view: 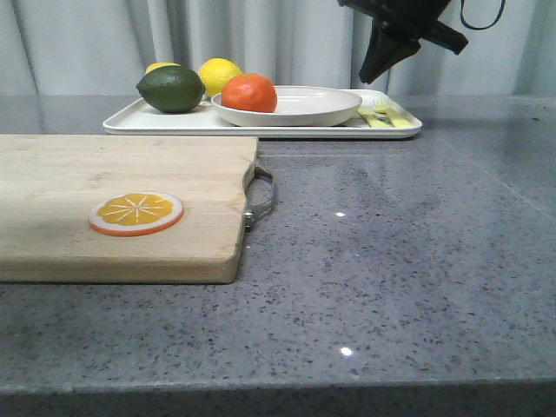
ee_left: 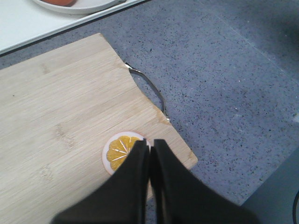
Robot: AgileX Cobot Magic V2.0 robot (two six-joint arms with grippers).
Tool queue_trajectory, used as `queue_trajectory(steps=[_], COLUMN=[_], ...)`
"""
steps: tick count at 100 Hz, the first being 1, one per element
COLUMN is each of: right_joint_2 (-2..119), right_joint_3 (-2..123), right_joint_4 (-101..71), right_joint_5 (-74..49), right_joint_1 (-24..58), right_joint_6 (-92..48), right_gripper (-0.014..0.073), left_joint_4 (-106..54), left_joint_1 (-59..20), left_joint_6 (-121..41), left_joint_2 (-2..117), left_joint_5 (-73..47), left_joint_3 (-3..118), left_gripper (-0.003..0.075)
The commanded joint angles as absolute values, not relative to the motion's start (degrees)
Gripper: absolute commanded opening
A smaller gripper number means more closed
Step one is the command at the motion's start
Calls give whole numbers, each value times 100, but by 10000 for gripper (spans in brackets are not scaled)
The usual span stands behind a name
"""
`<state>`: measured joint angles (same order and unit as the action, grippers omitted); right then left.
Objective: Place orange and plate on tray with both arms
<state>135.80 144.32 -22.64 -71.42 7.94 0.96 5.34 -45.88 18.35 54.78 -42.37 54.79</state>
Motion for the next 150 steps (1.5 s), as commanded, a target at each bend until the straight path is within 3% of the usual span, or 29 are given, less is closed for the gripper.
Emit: queue_trajectory(steps=[1, 30, 68, 106, 150], right_joint_2=[12992, 12086, 10184, 8135, 6020], right_joint_3=[14630, 14038, 11843, 9338, 6265], right_joint_4=[-2336, -2194, -1856, -1832, -1832], right_joint_5=[-7663, -7670, -7430, -6095, -3903], right_joint_1=[783, 783, 789, 789, 789], right_joint_6=[0, -39, -285, -427, -923], right_gripper=[-69, -69, -69, -69, -69], left_joint_4=[579, 629, 629, 688, 755], left_joint_1=[-4620, -4620, -4620, -4620, -4620], left_joint_6=[1872, 1872, 1872, 1872, 1872], left_joint_2=[5380, 5380, 5380, 5085, 3788], left_joint_5=[-3910, -3900, -3781, -3726, -3279], left_joint_3=[5625, 5625, 5625, 5513, 4396], left_gripper=[-19, -19, -19, -19, -19])
